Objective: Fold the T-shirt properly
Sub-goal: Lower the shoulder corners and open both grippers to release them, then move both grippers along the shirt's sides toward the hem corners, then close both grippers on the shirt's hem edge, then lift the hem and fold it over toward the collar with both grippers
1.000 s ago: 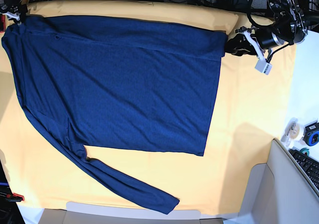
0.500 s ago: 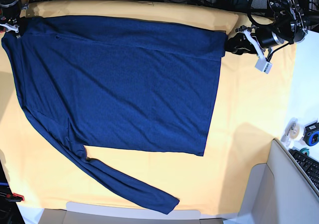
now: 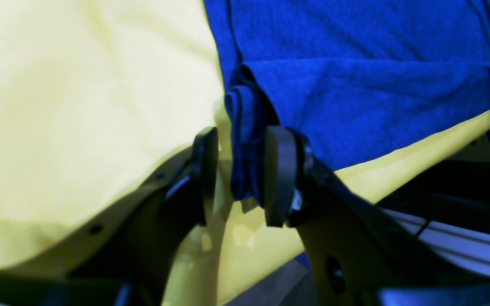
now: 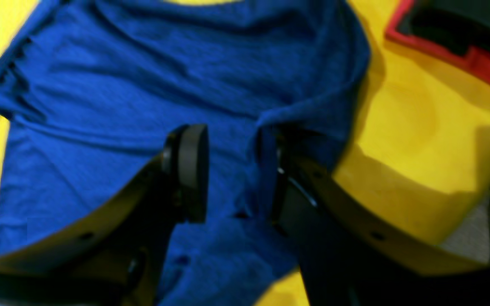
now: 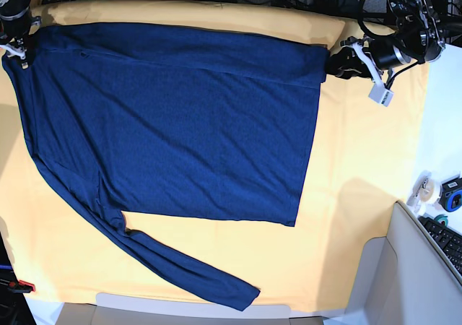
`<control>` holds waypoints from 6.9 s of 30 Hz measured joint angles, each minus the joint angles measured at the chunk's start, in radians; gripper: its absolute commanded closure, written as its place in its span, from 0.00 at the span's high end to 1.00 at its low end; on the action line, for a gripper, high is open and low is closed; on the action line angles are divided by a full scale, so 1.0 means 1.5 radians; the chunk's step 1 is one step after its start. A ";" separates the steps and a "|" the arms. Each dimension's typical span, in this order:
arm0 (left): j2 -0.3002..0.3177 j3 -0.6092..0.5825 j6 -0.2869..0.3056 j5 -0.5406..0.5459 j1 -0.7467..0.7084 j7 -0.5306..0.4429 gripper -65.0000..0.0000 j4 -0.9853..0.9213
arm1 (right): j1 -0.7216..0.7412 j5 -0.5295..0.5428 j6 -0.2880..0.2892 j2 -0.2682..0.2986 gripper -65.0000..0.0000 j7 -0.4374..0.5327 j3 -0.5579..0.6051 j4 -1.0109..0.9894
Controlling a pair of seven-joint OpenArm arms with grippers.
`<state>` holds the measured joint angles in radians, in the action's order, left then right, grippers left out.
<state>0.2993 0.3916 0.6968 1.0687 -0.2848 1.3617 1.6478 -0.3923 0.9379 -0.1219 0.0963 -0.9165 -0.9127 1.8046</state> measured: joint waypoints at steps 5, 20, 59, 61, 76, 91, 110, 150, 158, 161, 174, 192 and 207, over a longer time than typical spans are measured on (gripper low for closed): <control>0.000 0.000 0.000 0.000 0.000 0.000 0.29 0.000 | 0.016 0.000 0.001 0.000 0.31 0.001 0.000 0.000; 0.021 0.000 0.000 0.000 0.005 0.000 0.29 0.000 | 0.069 0.002 0.003 -0.020 0.32 -0.002 -0.063 0.135; 0.000 0.000 -0.045 -0.002 0.118 0.000 0.29 -0.002 | 0.679 -0.464 0.500 0.278 0.35 0.051 0.317 -0.765; 0.000 0.000 -0.045 -0.003 0.118 0.000 0.29 -0.002 | 0.680 -0.490 0.498 0.291 0.35 0.102 0.316 -0.804; 0.000 0.000 -0.045 -0.002 0.105 0.000 0.29 -0.002 | 0.683 -0.496 0.500 0.288 0.35 0.213 0.316 -0.883; -0.018 0.000 -0.045 -0.003 0.105 0.000 0.29 -0.002 | 0.689 -0.492 0.543 0.256 0.35 0.218 0.318 -0.883; -0.014 0.000 -0.046 -0.022 0.367 -0.018 0.29 -0.369 | 0.679 -0.483 0.541 0.243 0.00 0.234 0.351 -0.877; -0.085 -0.340 -0.050 -0.142 0.629 -0.515 0.29 -0.802 | 0.664 -0.471 0.538 0.223 0.00 0.253 0.350 -0.870; -0.089 -0.340 -0.051 -0.143 0.629 -0.560 0.29 -0.805 | 0.664 -0.471 0.538 0.219 0.00 0.254 0.349 -0.870; -0.089 -0.338 -0.051 -0.143 0.632 -0.562 0.29 -0.805 | 0.664 -0.471 0.538 0.219 0.00 0.254 0.349 -0.870; -0.089 -0.338 -0.053 -0.146 0.639 -0.581 0.00 -0.806 | 0.657 -0.464 0.538 0.218 0.00 0.264 0.349 -0.869; -0.043 -0.338 -0.053 -0.141 0.570 -0.484 0.00 -0.602 | 0.541 -0.489 0.544 0.202 0.00 0.210 0.263 -0.667; 0.008 -0.337 -0.051 -0.146 0.378 -0.374 0.00 -0.208 | 0.399 -0.494 0.550 0.197 0.00 0.202 0.240 -0.394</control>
<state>0.3115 -0.1139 0.6209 0.8501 0.2821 0.8009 1.3365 0.2066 0.1967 0.7036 0.3920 -0.6136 -0.5529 1.2137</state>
